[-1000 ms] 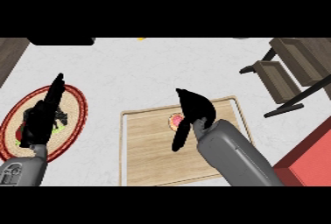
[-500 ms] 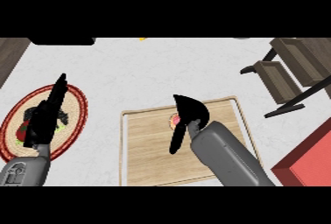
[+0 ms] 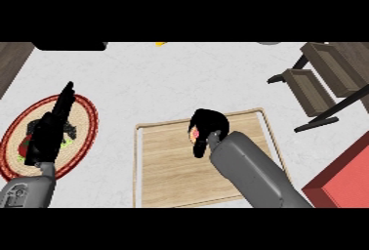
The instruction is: Pick the cupcake from the tray and place it in the tiered basket
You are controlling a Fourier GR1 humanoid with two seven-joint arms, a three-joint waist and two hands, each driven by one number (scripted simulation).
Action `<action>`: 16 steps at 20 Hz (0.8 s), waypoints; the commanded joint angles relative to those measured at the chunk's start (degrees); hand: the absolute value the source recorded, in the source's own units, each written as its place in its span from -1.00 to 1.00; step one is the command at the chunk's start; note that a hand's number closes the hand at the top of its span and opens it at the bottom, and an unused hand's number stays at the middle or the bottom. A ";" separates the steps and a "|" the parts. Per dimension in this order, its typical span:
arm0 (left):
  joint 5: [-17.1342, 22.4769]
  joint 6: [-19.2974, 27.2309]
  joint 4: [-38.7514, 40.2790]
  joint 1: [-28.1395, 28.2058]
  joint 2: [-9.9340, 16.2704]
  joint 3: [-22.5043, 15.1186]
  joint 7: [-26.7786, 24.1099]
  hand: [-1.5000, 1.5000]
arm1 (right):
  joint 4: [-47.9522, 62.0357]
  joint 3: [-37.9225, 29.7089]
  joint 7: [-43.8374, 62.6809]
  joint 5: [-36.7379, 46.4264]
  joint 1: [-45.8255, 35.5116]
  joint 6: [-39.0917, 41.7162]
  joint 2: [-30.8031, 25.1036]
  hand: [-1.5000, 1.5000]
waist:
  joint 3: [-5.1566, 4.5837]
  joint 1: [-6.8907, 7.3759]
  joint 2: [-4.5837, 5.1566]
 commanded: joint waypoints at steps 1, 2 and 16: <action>0.08 -1.00 4.67 -1.94 0.63 1.90 -2.63 0.00 | 1.72 3.81 -3.75 2.39 1.99 -1.27 1.31 1.00 | 0.24 -0.12 0.45; 0.88 -1.93 1.41 -1.56 1.00 2.21 -0.85 0.00 | -4.96 3.73 2.39 -0.40 1.31 0.35 1.31 1.00 | 0.24 -0.15 0.31; 0.62 -2.06 -0.22 2.30 1.16 3.56 0.35 0.00 | -36.42 0.22 6.90 -3.31 2.00 1.04 -6.20 1.00 | 0.25 -2.65 -1.01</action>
